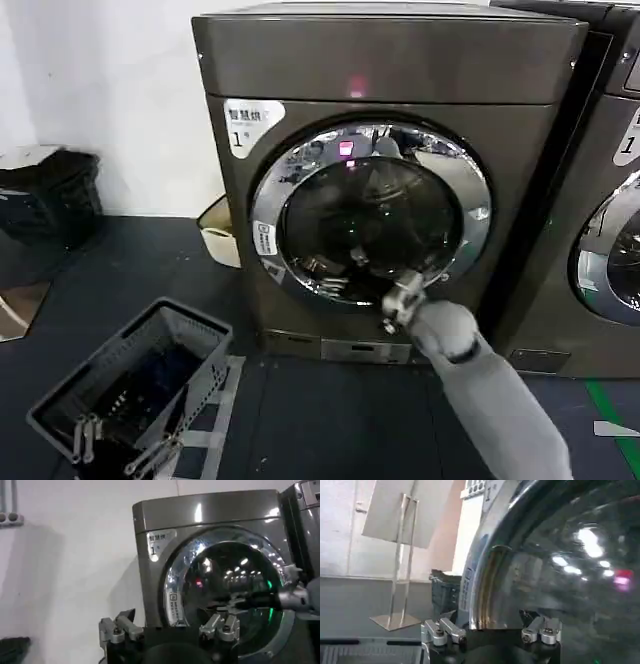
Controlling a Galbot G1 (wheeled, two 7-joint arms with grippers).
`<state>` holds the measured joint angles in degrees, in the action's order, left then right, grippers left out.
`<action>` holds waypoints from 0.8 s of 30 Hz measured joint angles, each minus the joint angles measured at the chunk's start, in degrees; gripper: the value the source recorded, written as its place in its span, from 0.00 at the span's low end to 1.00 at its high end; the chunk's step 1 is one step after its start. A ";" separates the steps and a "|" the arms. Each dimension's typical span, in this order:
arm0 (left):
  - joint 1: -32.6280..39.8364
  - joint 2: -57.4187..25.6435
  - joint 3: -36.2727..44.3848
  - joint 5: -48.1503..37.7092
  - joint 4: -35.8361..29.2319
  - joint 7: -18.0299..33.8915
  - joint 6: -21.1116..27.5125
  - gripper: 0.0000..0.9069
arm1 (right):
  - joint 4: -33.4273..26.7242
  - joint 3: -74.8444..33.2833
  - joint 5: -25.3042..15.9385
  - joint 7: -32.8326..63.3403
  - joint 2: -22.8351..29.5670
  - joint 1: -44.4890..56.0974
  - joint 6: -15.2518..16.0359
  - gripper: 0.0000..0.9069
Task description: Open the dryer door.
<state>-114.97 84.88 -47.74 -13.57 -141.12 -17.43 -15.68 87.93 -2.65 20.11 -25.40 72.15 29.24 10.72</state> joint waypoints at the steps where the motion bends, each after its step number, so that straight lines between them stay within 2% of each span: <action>1: -0.04 0.04 0.03 0.05 -0.11 0.01 0.00 1.00 | -0.68 0.33 -0.02 0.00 0.70 -0.54 -0.04 1.00; 9: -0.33 0.06 -0.33 0.76 -0.33 -0.71 -0.19 1.00 | -5.63 1.59 -0.50 -0.23 4.51 -3.30 -0.19 1.00; 24: -0.18 0.54 -0.69 1.73 -0.29 -1.97 -0.12 1.00 | -10.63 2.31 0.13 -4.03 6.67 -6.25 -0.98 1.00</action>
<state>-115.16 85.43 -48.44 -11.83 -141.41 -19.40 -15.80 77.29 -0.34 20.24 -29.43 78.82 23.00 9.75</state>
